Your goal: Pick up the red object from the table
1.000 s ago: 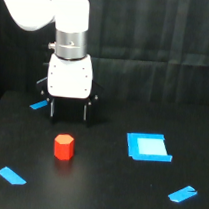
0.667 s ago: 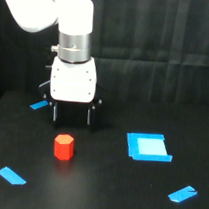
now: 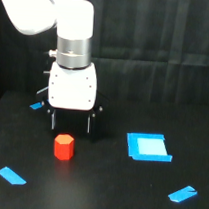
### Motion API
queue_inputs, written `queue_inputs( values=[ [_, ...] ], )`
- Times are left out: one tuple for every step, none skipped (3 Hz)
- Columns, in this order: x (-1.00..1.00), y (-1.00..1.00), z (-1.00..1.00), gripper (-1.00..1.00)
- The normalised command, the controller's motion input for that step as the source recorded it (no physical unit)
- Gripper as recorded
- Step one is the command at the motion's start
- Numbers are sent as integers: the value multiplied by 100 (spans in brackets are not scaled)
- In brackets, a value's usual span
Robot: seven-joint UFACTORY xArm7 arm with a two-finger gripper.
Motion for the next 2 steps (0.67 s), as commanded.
queue_inputs(
  values=[
    [3,-85,0,93],
    [1,-77,-4,100]
  ],
)
